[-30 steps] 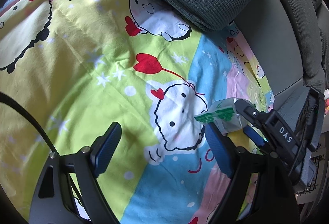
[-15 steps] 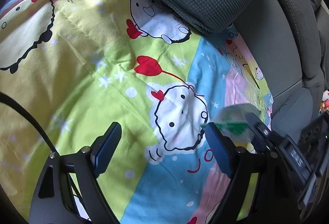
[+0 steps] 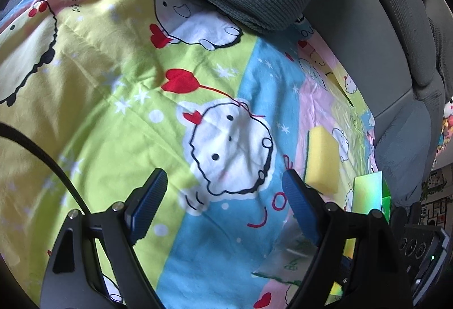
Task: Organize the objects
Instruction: 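Lift the plastic bag off the sheet with the right gripper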
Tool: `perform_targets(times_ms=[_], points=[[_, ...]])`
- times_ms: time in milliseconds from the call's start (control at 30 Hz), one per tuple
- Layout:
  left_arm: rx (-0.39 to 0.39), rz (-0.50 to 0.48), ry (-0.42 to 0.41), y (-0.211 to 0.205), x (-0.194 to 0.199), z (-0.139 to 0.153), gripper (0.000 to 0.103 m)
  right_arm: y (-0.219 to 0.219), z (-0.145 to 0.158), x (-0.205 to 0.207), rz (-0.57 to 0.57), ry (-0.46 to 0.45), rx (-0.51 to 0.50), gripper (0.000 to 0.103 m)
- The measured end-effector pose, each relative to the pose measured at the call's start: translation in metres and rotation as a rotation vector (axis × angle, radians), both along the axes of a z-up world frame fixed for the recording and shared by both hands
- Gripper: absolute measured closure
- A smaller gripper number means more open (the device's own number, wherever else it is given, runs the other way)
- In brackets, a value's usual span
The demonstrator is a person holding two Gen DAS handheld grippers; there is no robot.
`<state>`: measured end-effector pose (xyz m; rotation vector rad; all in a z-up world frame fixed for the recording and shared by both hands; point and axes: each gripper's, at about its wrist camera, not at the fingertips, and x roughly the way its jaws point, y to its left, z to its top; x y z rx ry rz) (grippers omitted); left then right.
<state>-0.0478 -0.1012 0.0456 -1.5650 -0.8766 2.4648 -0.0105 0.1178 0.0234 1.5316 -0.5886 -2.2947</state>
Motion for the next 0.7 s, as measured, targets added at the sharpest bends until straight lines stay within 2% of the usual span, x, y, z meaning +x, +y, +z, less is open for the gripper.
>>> perform_targets(times_ms=[33,100,200,300,467,567,700], points=[[0.005,-0.013,0.0,0.003,0.0,0.0,0.021,0.006,0.001,-0.001,-0.014,-0.017,0.015,0.047],[0.016,-0.053,0.003,0.013,-0.001,0.0,0.021,0.015,0.005,0.0,-0.042,-0.007,0.063,0.032],[0.043,-0.131,0.016,0.03,-0.002,0.002,0.021,0.03,0.014,0.003,-0.107,0.013,0.166,0.025],[0.05,-0.202,0.014,0.047,-0.002,0.001,0.02,0.048,0.018,0.005,-0.164,0.014,0.166,0.025],[0.063,-0.336,-0.026,0.077,0.001,-0.008,0.019,0.071,0.022,0.006,-0.246,0.026,0.08,0.025],[0.085,-0.425,-0.057,0.096,0.006,-0.014,0.019,0.07,0.021,0.004,-0.236,0.018,0.062,0.025],[0.077,-0.502,-0.021,0.113,0.016,-0.008,0.019,0.065,0.022,0.002,-0.227,0.021,0.034,0.025]])
